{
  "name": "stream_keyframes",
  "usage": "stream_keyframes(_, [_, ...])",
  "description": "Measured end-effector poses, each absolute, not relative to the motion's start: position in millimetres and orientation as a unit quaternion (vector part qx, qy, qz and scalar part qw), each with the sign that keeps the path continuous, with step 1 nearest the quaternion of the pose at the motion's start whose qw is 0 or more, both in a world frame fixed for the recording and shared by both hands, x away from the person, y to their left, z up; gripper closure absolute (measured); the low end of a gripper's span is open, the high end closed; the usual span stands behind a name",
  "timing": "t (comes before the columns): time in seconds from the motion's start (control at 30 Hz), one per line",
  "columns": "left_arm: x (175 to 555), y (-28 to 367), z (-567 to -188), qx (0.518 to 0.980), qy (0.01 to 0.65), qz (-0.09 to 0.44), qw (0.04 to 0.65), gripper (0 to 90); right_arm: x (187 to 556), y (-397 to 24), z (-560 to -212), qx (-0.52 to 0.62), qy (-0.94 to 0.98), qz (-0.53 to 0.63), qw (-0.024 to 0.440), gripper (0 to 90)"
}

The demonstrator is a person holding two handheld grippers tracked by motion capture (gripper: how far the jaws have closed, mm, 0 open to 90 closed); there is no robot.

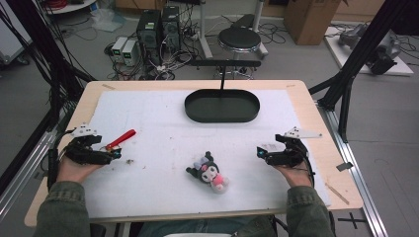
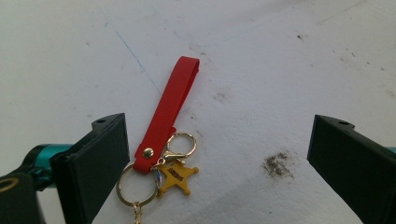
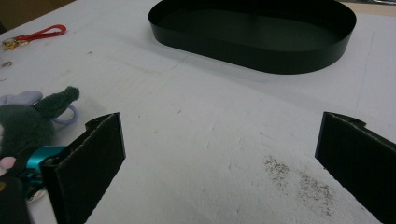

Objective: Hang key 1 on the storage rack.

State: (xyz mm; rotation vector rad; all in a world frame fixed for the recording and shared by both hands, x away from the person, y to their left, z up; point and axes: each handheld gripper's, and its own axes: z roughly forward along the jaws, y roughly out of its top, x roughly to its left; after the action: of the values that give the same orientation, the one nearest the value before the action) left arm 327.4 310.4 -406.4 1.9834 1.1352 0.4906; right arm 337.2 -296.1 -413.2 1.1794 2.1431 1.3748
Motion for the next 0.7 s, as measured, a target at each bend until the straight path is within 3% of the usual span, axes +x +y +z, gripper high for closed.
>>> stream_keyframes(0.7, [368,309,-397,0.822,0.423,0.163,0.345,6.0,336,-291,-416,0.41,0.763,0.474,0.161,0.5])
